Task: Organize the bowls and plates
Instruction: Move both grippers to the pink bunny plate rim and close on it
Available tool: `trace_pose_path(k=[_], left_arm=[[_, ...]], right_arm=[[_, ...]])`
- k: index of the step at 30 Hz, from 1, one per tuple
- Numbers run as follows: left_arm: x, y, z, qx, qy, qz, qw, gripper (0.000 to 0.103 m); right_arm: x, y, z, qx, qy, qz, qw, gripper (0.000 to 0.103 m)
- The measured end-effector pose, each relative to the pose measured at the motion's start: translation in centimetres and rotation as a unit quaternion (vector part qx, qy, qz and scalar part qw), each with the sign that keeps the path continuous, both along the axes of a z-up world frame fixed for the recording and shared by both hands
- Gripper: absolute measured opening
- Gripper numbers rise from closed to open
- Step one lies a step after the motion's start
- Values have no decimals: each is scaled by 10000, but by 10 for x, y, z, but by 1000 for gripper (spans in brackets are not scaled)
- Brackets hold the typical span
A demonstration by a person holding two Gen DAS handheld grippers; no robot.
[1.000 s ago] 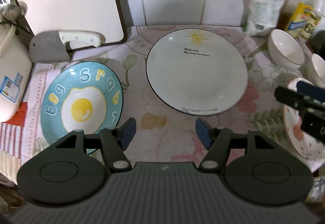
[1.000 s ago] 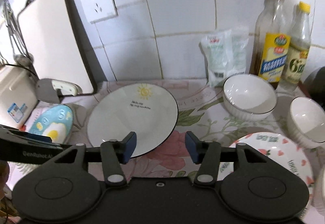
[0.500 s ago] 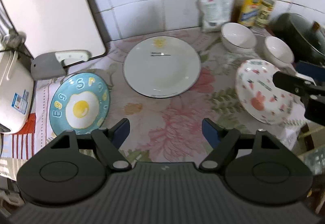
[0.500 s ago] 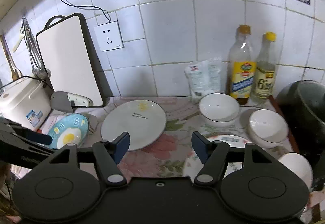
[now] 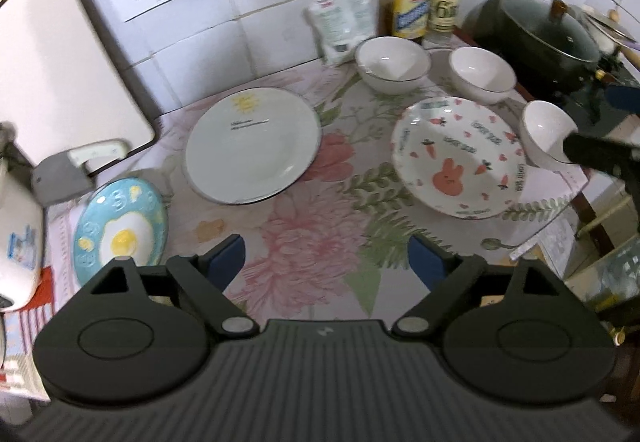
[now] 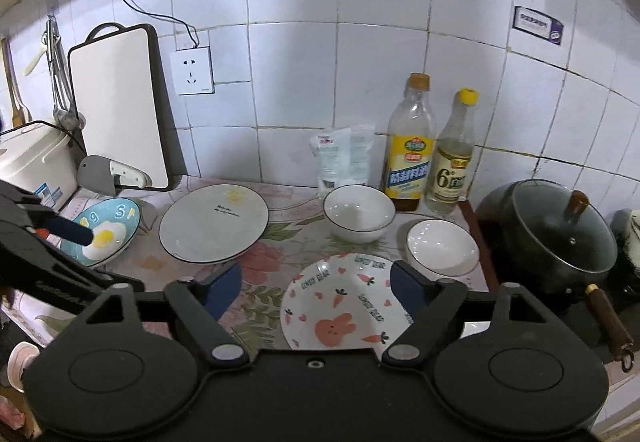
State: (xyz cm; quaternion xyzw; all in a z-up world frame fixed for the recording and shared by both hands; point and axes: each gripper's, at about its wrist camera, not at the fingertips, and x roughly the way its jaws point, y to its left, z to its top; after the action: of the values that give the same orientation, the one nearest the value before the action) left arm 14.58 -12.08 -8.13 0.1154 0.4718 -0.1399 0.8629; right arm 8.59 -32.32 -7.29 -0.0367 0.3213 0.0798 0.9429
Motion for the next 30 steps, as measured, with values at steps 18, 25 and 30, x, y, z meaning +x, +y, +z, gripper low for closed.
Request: trace_pose_path(k=[18,25,30], left_arm=[[14,-59,-85,-967,-736,-71,9926,92],[49,-64,-125,-1679,-355,446,9842,88],[69,-72,-146,-1603,-193,636,9848,77]], right_arm=[[-10,-58,-128,887,-311,-871,9918,84],[9,-69,-173,956,-658,-1117,9869,83],[24,-80,-190,1323,-394,-1245,9826,83]])
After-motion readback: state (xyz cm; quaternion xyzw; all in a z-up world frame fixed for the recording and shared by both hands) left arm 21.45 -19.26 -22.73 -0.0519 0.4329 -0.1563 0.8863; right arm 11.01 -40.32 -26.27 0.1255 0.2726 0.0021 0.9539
